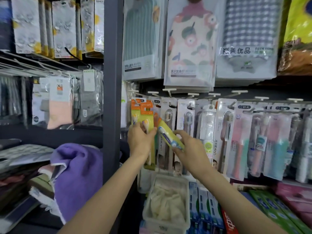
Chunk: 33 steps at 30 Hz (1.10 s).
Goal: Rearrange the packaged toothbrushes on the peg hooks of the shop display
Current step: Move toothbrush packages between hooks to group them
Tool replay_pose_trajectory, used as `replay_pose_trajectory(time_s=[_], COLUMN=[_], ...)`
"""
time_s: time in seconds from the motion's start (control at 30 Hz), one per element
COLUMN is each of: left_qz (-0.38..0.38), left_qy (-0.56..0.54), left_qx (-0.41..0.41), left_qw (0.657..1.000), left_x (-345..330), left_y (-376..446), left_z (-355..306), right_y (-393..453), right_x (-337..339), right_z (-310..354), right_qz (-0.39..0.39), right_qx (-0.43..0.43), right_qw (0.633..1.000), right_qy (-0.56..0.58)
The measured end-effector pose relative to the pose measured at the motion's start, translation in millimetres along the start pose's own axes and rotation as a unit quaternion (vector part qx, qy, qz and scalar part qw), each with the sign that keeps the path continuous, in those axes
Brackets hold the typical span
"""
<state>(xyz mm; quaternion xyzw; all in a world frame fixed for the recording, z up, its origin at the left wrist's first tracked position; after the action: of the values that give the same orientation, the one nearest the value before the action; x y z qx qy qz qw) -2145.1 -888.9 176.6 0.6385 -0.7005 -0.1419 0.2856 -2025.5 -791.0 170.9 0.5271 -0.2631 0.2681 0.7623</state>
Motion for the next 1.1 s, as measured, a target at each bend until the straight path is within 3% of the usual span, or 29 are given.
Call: replay_pose_trajectory(time_s=[0.27, 0.43, 0.63, 0.97, 1.1], left_qz=[-0.012, 0.007, 0.046, 0.053, 0.057], left_qy=[0.01, -0.011, 0.053, 0.072, 0.107], left_qx=[-0.006, -0.057, -0.065, -0.083, -0.077], left_qw=[1.0, 0.998, 0.995, 0.993, 0.99], left_x=[17, 22, 15, -4, -12], left_y=[-2, -3, 7, 13, 21], left_z=[2, 1, -4, -21, -14], right_y=[30, 22, 22, 23, 24], right_x=[-26, -47, -59, -50, -52], right_z=[20, 26, 10, -3, 2], right_qz=[-0.1, -0.132, 0.015, 0.071, 0.134], right_qx=[-0.072, -0.11, -0.139, -0.16, -0.125], right_qw=[0.976, 0.956, 0.957, 0.957, 0.958], right_qy=[0.18, 0.239, 0.254, 0.229, 0.223])
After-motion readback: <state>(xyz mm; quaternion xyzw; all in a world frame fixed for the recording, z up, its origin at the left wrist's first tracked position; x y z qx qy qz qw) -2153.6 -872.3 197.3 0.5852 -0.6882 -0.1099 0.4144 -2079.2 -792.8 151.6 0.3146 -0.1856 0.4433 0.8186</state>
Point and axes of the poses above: each hand's wrist, its own y-axis towards the middle knuckle, its own x-axis out of the back of the hand, z = x × y, the point moved 3 cm from there along y, towards the middle knuckle, and after that the axes turned 2 degrees about z, right-handed, at the moved point
